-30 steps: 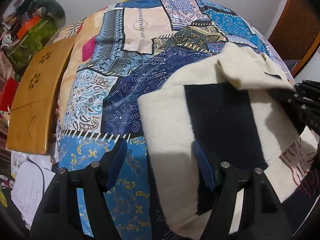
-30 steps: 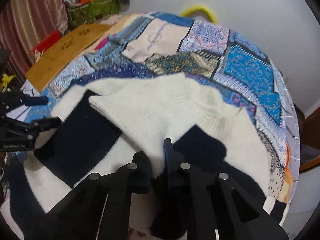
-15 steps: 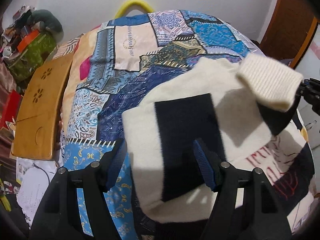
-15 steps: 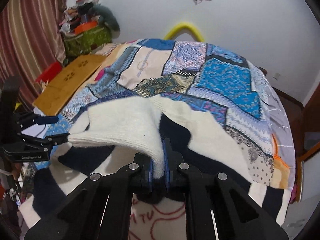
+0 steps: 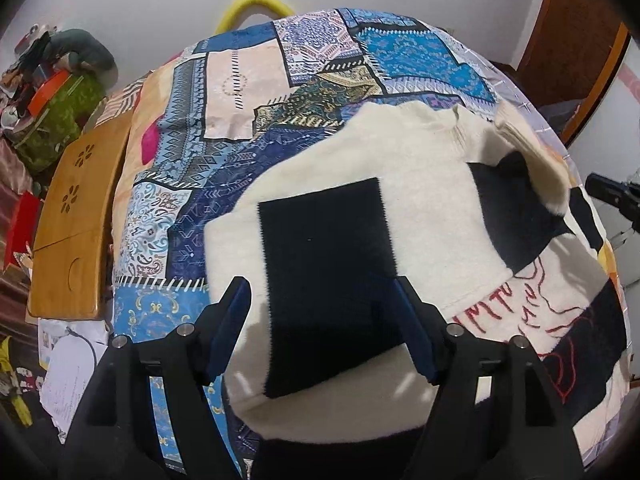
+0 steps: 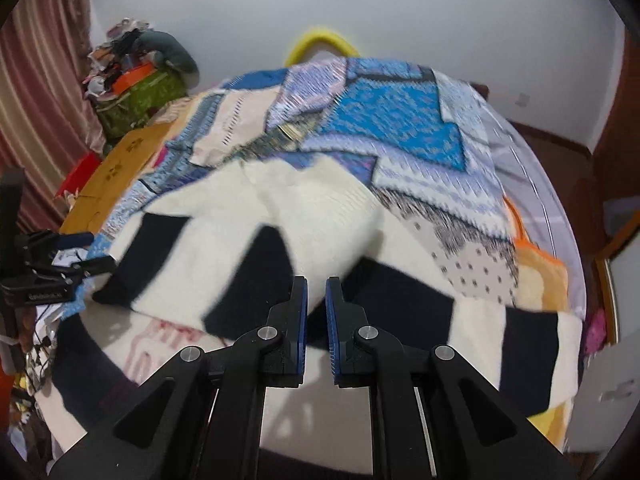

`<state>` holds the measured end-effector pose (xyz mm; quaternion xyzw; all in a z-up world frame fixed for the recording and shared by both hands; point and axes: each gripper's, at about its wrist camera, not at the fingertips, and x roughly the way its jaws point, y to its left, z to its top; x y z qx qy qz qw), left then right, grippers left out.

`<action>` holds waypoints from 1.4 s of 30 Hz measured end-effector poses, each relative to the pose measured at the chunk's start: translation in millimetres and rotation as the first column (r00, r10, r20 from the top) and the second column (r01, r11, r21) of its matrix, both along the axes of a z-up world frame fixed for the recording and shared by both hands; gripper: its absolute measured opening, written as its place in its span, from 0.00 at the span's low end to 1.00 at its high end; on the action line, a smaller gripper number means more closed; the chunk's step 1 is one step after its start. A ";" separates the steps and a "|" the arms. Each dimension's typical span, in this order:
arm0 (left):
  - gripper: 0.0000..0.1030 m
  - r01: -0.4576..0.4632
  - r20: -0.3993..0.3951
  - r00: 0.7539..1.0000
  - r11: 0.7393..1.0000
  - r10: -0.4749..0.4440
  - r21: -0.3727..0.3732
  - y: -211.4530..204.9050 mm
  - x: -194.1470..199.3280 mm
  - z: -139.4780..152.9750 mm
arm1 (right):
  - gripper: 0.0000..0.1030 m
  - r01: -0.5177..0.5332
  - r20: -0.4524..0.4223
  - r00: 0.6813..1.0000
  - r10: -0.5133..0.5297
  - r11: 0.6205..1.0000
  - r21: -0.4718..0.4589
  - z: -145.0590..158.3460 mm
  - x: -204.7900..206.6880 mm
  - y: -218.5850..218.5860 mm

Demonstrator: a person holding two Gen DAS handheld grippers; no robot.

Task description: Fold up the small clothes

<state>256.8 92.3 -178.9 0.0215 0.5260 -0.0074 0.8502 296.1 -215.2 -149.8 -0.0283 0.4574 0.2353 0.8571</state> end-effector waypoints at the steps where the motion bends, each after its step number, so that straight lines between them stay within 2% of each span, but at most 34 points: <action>1: 0.69 0.005 -0.003 1.000 1.000 -0.005 0.005 -3.1 0.9 -0.7 | 0.08 0.002 -0.011 1.000 -0.002 1.000 -0.002 -3.7 0.2 -3.5; 8: 0.69 0.036 -0.024 0.999 0.999 -0.035 0.039 -21.5 6.1 -8.0 | 0.09 0.027 -0.051 0.998 -0.027 1.000 -0.002 -17.1 3.3 -22.9; 10: 0.69 0.045 -0.027 0.999 0.998 -0.044 0.053 -26.2 8.1 -8.7 | 0.14 0.041 -0.052 0.998 -0.041 0.999 0.001 -16.5 5.3 -28.7; 15: 0.69 0.073 -0.017 0.997 0.995 -0.072 0.062 -39.2 14.5 -3.6 | 0.40 0.093 -0.015 0.996 -0.093 0.996 -0.017 -8.6 5.2 -53.7; 22: 0.70 0.096 0.020 0.995 0.995 -0.097 0.039 -65.2 27.4 10.8 | 0.53 0.217 0.018 0.976 -0.217 0.976 -0.010 7.4 2.8 -113.0; 28: 0.74 0.121 0.037 0.992 0.992 -0.122 0.015 -92.2 37.1 17.6 | 0.54 0.352 0.001 0.936 -0.352 0.936 0.005 11.7 -4.8 -180.3; 32: 0.74 0.135 0.022 0.991 0.991 -0.135 0.024 -106.1 41.6 14.5 | 0.58 0.429 -0.020 0.903 -0.429 0.903 -0.004 2.2 -11.9 -221.4; 35: 0.74 0.139 0.010 0.990 0.990 -0.139 0.033 -113.9 43.4 9.7 | 0.59 0.484 -0.057 0.873 -0.484 0.875 -0.007 -13.0 -15.2 -248.5; 42: 0.74 0.140 -0.036 0.990 0.989 -0.139 0.042 -125.3 49.3 -5.2 | 0.59 0.581 -0.189 0.797 -0.574 0.814 -0.020 -68.8 -13.3 -293.9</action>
